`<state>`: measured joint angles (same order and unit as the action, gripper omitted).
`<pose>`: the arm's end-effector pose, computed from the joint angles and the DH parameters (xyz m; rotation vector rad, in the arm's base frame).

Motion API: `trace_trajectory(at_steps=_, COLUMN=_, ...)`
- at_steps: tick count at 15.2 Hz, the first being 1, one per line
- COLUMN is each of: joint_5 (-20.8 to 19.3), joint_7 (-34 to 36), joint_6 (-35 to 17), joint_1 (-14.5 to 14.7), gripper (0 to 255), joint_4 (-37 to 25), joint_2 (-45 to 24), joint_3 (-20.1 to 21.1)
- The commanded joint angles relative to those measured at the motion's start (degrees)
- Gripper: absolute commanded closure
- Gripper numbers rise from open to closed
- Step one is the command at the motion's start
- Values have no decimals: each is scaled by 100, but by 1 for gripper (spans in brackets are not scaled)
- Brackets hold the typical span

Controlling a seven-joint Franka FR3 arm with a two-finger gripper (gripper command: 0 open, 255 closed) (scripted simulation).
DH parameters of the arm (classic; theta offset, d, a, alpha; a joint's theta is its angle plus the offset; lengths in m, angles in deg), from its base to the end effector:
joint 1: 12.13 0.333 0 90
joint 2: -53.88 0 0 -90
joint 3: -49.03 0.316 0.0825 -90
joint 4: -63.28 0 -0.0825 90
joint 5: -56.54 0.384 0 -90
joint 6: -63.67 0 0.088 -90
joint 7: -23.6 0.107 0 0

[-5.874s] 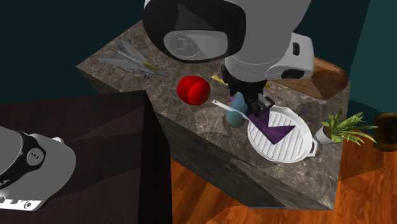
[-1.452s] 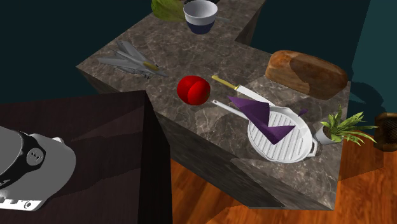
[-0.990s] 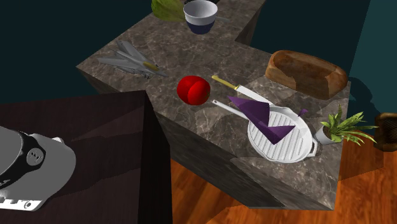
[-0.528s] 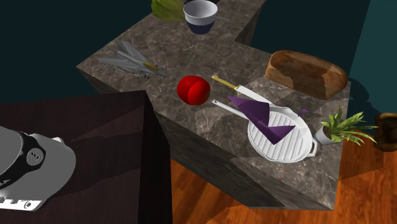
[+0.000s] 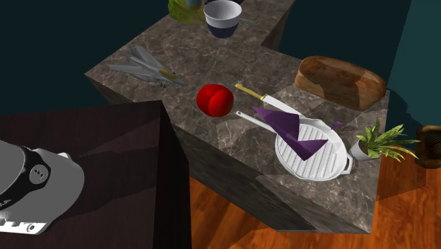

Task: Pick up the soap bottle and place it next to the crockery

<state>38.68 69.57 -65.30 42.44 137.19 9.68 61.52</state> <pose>0.3452 0.6821 0.3146 -2.9352 -0.6924 -0.3218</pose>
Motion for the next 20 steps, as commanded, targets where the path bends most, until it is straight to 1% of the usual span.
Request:
trace_trajectory(at_steps=1, joint_5=-20, joint_7=21, joint_6=-99, joint_1=4, gripper=255, joint_4=33, joint_2=-64, joint_3=-15)
trace_trajectory(at_steps=11, joint_5=-130, joint_7=133, joint_6=-587, joint_1=47, gripper=255, joint_4=119, joint_2=-468, joint_3=-110)
trace_trajectory(at_steps=20, joint_5=-220, joint_7=223, joint_6=-968, joint_1=100, gripper=255, joint_4=58, joint_2=-909, joint_3=-204)
